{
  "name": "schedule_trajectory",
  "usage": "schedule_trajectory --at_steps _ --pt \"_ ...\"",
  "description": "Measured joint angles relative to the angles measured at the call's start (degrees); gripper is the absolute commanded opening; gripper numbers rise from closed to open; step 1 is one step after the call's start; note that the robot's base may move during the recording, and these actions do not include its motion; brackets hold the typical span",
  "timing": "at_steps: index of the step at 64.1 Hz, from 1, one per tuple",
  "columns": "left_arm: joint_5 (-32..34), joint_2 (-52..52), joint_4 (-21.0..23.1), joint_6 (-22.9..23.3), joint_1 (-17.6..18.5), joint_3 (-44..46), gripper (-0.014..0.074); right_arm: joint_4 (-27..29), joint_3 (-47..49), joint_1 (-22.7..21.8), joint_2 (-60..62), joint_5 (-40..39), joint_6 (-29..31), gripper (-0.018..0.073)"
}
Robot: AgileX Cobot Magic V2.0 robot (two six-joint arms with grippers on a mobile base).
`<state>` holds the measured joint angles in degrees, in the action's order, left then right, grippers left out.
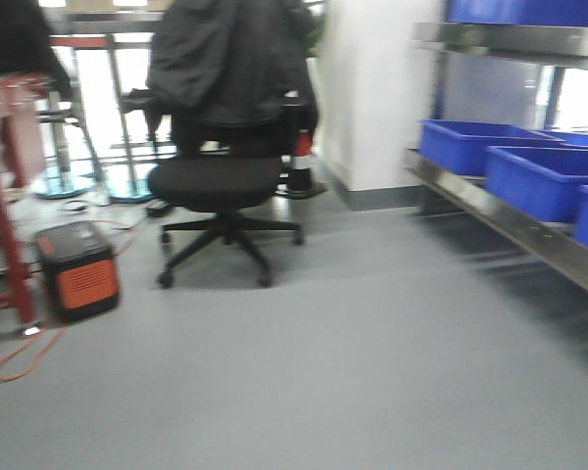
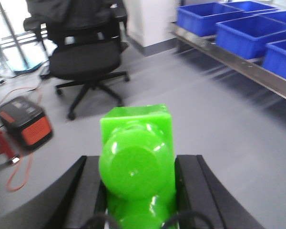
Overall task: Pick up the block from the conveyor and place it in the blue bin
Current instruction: 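Drive the base toward the steel shelf of blue bins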
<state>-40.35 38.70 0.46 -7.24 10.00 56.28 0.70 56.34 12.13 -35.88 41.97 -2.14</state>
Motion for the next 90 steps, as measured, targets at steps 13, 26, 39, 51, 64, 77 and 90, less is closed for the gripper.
schedule_trajectory --at_steps 13,26,39,51,64,77,90 --pt "0.00 0.00 0.00 0.00 0.00 0.00 -0.0111 0.00 0.00 0.00 0.00 0.00 0.00 -0.0162" --pt "0.00 0.00 0.00 0.00 0.00 0.00 -0.0111 0.00 0.00 0.00 0.00 0.00 0.00 -0.0162" --pt "0.00 0.00 0.00 0.00 0.00 0.00 -0.0111 0.00 0.00 0.00 0.00 0.00 0.00 -0.0162" --pt "0.00 0.00 0.00 0.00 0.00 0.00 -0.0111 0.00 0.00 0.00 0.00 0.00 0.00 -0.0162" --pt "0.00 0.00 0.00 0.00 0.00 0.00 -0.0111 0.00 0.00 0.00 0.00 0.00 0.00 -0.0162" --pt "0.00 0.00 0.00 0.00 0.00 0.00 -0.0111 0.00 0.00 0.00 0.00 0.00 0.00 -0.0162" --pt "0.00 0.00 0.00 0.00 0.00 0.00 -0.0111 0.00 0.00 0.00 0.00 0.00 0.00 -0.0162"
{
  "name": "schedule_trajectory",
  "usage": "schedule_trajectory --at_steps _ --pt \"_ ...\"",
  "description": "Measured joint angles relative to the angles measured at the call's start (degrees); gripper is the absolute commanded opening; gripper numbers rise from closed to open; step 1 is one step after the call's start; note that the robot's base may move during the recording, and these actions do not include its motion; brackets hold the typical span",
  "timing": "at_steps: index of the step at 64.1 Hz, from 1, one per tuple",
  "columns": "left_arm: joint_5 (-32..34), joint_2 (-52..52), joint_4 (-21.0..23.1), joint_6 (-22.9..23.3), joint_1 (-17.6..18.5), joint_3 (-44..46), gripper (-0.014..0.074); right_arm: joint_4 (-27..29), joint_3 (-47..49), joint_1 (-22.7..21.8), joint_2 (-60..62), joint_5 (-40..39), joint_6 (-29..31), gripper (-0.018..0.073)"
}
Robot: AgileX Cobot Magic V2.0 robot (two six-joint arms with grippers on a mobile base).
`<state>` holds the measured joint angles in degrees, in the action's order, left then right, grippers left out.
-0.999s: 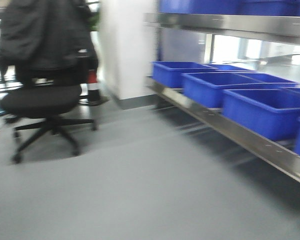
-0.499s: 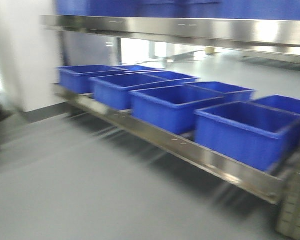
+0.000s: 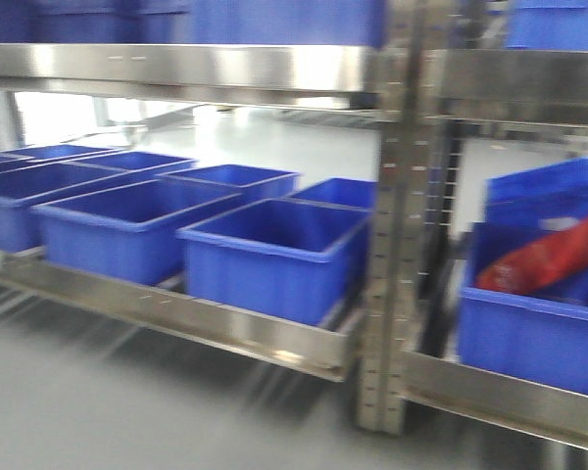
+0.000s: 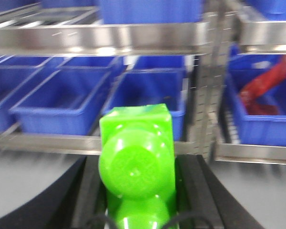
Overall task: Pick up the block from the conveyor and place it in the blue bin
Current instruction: 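Drive the base toward the steel shelf of blue bins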
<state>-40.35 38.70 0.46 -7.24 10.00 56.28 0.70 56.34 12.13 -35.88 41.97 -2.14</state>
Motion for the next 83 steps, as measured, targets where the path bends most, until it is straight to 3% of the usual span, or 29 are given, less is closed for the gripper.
schedule_trajectory --at_steps 83 --pt "0.00 0.00 0.00 0.00 0.00 0.00 -0.0111 0.00 0.00 0.54 0.00 0.00 -0.08 -0.0162"
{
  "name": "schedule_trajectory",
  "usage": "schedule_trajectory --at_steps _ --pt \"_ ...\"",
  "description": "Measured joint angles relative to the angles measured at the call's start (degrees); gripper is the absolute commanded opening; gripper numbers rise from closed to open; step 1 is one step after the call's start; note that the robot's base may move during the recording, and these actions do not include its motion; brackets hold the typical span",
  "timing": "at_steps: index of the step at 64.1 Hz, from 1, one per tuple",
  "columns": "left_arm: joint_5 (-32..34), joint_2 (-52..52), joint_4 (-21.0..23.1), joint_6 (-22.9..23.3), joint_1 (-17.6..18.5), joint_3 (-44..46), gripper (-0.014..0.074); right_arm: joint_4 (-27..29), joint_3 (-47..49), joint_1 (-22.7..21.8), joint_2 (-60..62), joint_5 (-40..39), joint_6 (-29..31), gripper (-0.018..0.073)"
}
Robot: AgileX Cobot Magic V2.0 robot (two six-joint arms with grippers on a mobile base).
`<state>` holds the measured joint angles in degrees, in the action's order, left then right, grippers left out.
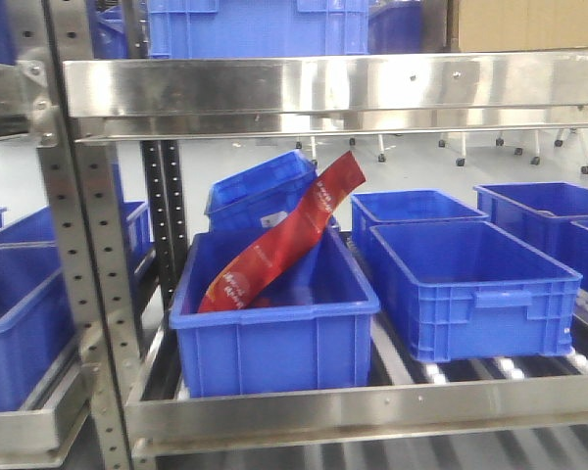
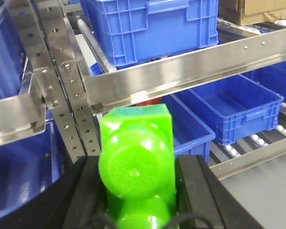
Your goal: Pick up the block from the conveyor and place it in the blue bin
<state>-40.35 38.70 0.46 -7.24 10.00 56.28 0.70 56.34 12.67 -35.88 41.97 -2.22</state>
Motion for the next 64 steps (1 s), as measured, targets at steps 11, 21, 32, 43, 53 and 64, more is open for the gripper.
schedule_trajectory --at_steps 11,21,32,43,53,64 --pt "0.00 0.00 0.00 0.00 0.00 0.00 -0.0111 0.00 0.00 0.00 0.00 0.00 0.00 -0.0162" --pt "0.00 0.00 0.00 0.00 0.00 0.00 -0.0111 0.00 0.00 0.00 0.00 0.00 0.00 -0.0162" --pt "0.00 0.00 0.00 0.00 0.00 0.00 -0.0111 0.00 0.00 0.00 0.00 0.00 0.00 -0.0162" --pt "0.00 0.00 0.00 0.00 0.00 0.00 -0.0111 0.00 0.00 0.00 0.00 0.00 0.00 -0.0162" --pt "0.00 0.00 0.00 0.00 0.00 0.00 -0.0111 0.00 0.00 0.00 0.00 0.00 0.00 -0.0162" --pt "0.00 0.00 0.00 0.00 0.00 0.00 -0.0111 0.00 0.00 0.00 0.00 0.00 0.00 -0.0162"
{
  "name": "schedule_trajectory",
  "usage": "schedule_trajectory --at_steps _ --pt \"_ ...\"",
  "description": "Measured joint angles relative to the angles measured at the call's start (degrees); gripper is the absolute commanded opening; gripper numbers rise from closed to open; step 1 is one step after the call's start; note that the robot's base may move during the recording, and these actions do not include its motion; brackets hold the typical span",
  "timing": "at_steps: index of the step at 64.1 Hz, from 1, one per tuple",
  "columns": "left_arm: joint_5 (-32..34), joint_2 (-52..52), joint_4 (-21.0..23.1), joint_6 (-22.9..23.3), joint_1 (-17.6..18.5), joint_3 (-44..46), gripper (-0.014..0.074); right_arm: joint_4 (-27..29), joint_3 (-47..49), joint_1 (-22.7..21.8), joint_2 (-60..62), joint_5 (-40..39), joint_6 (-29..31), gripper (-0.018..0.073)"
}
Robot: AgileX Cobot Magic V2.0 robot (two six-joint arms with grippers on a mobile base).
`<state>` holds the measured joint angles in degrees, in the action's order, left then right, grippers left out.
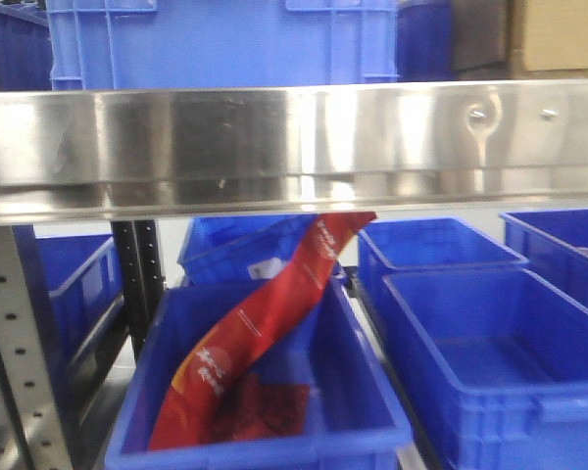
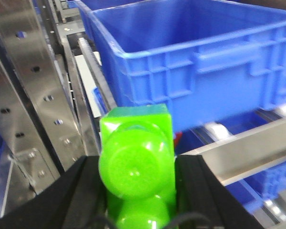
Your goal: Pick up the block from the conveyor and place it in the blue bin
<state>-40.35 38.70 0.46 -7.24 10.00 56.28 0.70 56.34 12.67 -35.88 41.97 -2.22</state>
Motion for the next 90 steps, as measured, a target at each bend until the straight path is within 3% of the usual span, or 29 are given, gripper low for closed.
schedule_trajectory --at_steps 90 --pt "0.00 0.00 0.00 0.00 0.00 0.00 -0.0111 0.00 0.00 0.00 0.00 0.00 0.00 -0.0162"
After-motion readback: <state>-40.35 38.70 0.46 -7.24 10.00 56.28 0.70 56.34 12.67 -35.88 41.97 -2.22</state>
